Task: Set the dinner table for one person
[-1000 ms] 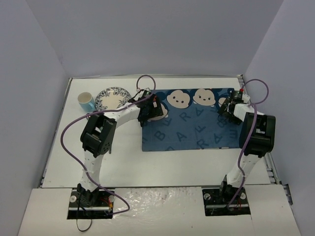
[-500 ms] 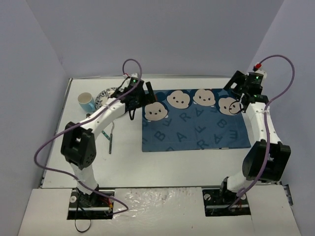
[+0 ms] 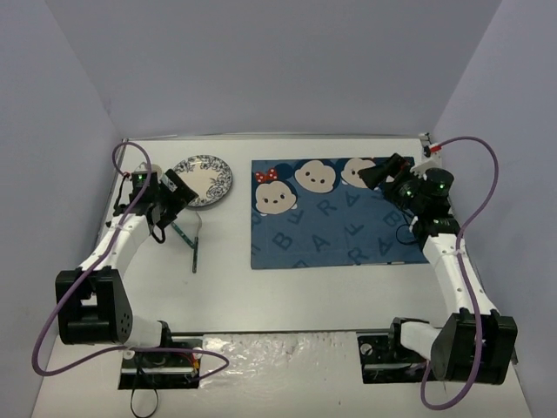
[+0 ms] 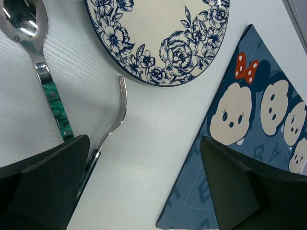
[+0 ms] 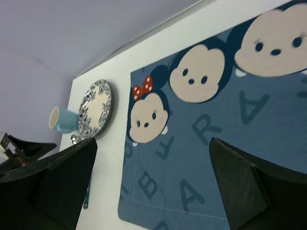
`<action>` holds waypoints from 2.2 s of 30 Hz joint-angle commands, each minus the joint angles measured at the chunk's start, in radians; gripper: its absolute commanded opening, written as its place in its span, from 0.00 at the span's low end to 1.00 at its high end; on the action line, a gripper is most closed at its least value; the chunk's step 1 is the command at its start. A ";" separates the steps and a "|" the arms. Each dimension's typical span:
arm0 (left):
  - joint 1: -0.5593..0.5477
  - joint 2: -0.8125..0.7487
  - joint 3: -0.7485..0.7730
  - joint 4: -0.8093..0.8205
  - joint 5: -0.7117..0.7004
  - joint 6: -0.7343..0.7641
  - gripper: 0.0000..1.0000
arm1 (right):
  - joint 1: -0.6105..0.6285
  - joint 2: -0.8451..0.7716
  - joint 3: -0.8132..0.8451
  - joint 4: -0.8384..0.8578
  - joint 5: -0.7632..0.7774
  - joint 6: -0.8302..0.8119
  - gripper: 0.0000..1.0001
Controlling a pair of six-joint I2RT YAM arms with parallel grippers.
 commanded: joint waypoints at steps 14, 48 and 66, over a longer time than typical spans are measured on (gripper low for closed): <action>0.013 0.023 0.035 0.064 -0.093 -0.053 0.96 | 0.442 0.319 0.157 0.262 0.126 0.092 0.95; -0.295 0.419 -0.006 0.515 -0.542 -0.733 0.82 | 0.361 0.015 -0.066 0.117 0.040 0.032 0.96; -0.301 0.517 -0.010 0.569 -0.609 -0.838 0.59 | 0.292 -0.007 -0.085 0.100 -0.031 0.015 0.96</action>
